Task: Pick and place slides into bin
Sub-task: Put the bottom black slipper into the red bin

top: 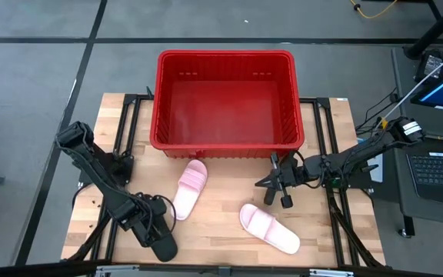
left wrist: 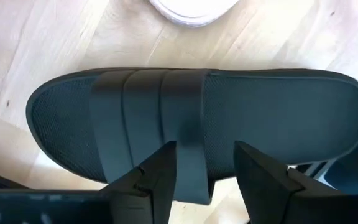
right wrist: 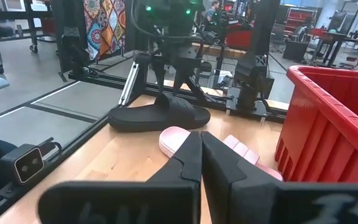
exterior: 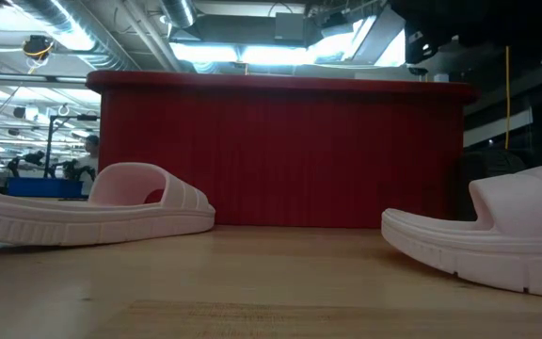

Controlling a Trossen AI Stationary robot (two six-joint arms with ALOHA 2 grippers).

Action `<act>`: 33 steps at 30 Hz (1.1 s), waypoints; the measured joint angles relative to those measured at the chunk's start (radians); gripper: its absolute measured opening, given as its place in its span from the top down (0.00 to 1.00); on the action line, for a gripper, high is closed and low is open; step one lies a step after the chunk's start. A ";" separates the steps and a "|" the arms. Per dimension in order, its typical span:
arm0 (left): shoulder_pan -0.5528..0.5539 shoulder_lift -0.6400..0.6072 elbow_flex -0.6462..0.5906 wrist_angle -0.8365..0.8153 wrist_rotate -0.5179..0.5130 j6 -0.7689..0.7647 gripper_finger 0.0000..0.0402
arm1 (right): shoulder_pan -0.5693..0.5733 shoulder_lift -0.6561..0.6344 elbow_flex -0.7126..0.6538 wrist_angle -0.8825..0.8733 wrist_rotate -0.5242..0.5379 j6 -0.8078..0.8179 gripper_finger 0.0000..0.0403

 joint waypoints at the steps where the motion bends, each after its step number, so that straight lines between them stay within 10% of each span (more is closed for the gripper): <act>1: 0.000 0.007 0.000 0.000 0.000 0.000 0.62 | -0.006 0.000 0.000 0.000 0.000 0.000 0.98; 33: 0.038 0.079 0.000 -0.005 0.149 -0.002 0.62 | -0.084 0.000 0.001 -0.043 0.001 0.024 0.98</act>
